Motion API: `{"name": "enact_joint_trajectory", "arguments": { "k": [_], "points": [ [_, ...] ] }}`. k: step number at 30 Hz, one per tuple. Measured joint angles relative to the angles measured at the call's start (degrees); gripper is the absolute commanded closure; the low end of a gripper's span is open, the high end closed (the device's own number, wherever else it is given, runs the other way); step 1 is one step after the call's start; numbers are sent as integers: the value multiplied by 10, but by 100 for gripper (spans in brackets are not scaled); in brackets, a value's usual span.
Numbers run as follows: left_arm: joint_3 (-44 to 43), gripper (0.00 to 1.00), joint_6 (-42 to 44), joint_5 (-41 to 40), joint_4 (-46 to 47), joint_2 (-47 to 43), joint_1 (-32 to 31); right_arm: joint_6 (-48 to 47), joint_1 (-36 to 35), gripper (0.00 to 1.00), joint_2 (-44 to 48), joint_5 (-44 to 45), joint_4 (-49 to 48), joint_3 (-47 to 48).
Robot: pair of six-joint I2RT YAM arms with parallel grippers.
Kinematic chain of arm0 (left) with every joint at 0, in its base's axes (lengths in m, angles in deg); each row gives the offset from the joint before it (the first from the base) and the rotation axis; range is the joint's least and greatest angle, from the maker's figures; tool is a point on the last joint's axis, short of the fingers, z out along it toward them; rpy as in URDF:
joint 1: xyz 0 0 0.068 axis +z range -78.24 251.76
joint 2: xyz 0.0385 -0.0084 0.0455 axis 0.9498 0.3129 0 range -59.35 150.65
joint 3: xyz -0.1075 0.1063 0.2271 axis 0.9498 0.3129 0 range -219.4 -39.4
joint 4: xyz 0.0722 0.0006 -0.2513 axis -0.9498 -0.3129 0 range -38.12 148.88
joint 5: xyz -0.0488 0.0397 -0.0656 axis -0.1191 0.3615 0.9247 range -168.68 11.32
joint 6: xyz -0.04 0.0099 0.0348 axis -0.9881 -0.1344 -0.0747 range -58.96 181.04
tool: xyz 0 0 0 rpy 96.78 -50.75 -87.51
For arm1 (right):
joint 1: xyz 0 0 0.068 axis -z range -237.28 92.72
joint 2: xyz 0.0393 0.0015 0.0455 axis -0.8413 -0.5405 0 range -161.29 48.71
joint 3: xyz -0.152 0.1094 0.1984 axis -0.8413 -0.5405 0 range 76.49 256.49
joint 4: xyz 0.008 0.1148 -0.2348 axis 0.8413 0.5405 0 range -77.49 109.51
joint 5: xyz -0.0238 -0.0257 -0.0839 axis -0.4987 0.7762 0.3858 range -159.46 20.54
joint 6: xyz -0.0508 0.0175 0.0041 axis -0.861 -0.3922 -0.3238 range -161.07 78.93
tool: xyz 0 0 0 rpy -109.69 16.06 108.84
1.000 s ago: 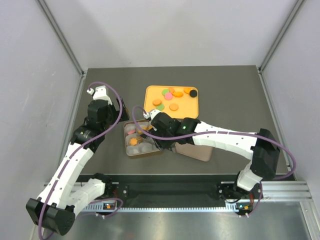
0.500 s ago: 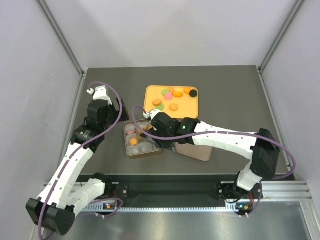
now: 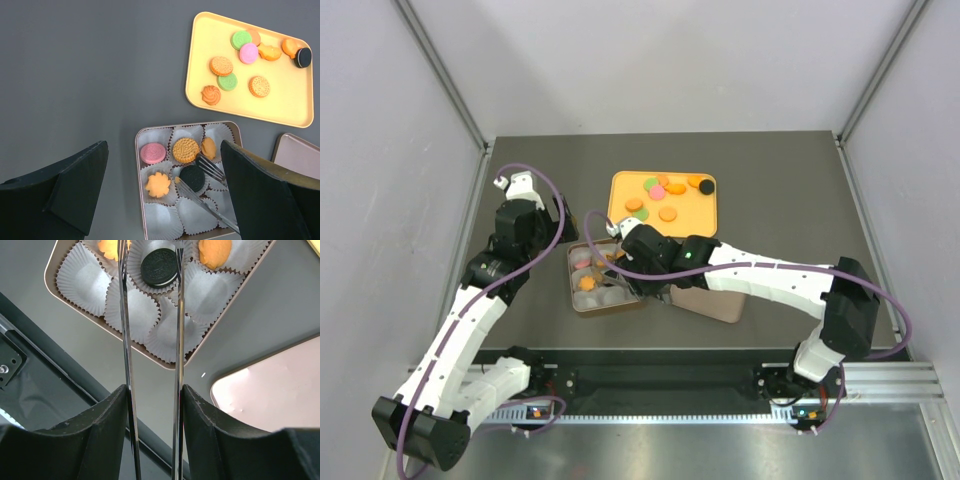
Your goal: Pack the cookies
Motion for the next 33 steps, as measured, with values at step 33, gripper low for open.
{"name": "enact_joint_trajectory", "arguments": {
  "k": [33],
  "points": [
    [0,1,0,4,0,0,1,-50,259,52,26,23,16,-3]
  ]
}}
